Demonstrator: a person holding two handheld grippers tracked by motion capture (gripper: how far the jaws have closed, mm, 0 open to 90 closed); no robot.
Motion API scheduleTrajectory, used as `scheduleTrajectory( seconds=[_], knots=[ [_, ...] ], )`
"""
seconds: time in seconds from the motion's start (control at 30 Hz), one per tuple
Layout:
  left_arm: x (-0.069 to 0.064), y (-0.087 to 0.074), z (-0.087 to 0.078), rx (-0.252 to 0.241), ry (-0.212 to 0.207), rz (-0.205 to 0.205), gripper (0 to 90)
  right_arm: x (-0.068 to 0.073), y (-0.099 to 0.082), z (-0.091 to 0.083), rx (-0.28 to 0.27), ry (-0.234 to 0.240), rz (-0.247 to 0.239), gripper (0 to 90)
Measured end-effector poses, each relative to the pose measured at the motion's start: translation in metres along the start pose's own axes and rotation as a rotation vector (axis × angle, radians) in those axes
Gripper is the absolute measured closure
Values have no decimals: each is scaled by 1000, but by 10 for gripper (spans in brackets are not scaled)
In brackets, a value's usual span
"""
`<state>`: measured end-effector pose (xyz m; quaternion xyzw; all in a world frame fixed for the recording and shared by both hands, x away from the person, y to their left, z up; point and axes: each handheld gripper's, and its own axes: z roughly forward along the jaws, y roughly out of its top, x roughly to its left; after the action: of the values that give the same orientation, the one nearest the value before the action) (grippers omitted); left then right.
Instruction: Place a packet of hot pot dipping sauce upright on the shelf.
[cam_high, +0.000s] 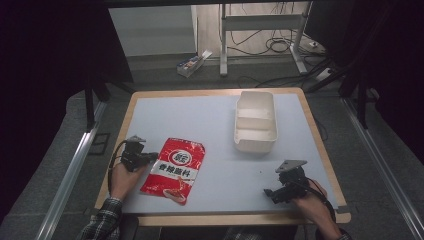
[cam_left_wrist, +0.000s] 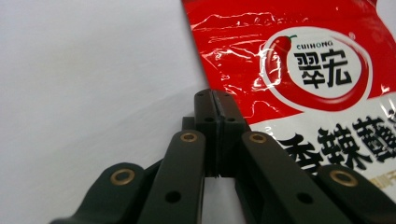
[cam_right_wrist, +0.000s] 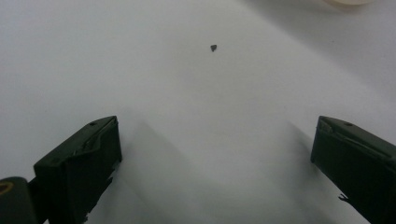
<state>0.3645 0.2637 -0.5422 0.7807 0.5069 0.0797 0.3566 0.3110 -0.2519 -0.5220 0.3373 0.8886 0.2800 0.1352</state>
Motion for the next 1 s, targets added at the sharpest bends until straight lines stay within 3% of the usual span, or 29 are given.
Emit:
scheduleTrajectory(
  seconds=[0.13,0.43,0.7,1.0],
  knots=[
    [-5,3,5,6,-27,16,900,0,0,0,0,1,0,16],
    [-21,7,10,42,-60,100,900,0,0,0,0,0,-1,16],
    [-29,8,12,62,-92,118,900,0,0,0,1,1,0,17],
    [-45,11,14,99,-119,169,900,1,0,0,0,3,-2,18]
  ],
)
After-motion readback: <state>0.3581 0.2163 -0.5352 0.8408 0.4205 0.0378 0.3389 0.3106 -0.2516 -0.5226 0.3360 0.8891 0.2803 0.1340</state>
